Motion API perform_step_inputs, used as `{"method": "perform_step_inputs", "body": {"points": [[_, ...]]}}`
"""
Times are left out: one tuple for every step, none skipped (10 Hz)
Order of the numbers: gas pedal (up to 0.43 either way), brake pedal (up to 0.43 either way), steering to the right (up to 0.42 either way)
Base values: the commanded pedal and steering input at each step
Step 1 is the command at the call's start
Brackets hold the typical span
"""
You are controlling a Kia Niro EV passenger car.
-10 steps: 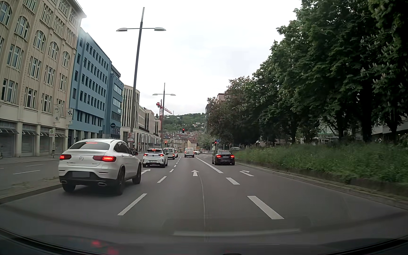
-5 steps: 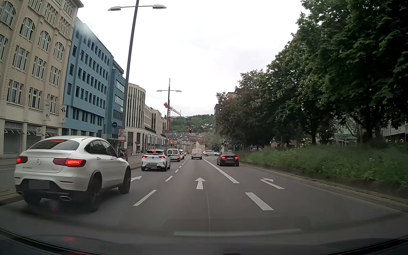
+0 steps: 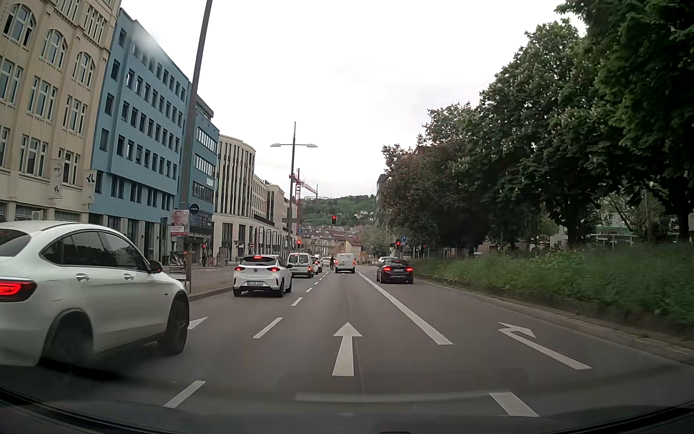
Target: Follow the waypoints while adhering to traffic rules and regulations
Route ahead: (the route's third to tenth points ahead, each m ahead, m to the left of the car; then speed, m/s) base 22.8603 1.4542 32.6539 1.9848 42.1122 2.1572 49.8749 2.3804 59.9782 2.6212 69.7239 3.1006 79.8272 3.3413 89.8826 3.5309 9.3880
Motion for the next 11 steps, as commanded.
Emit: {"method": "perform_step_inputs", "body": {"points": [[0.0, 0.0, -0.01], [0.0, 0.0, -0.01], [0.0, 0.0, -0.011], [0.0, 0.0, -0.011], [0.0, 0.0, -0.011], [0.0, 0.0, -0.011], [0.0, 0.0, -0.01], [0.0, 0.0, -0.01], [0.0, 0.0, -0.01], [0.0, 0.0, -0.01], [0.0, 0.0, -0.01]]}}
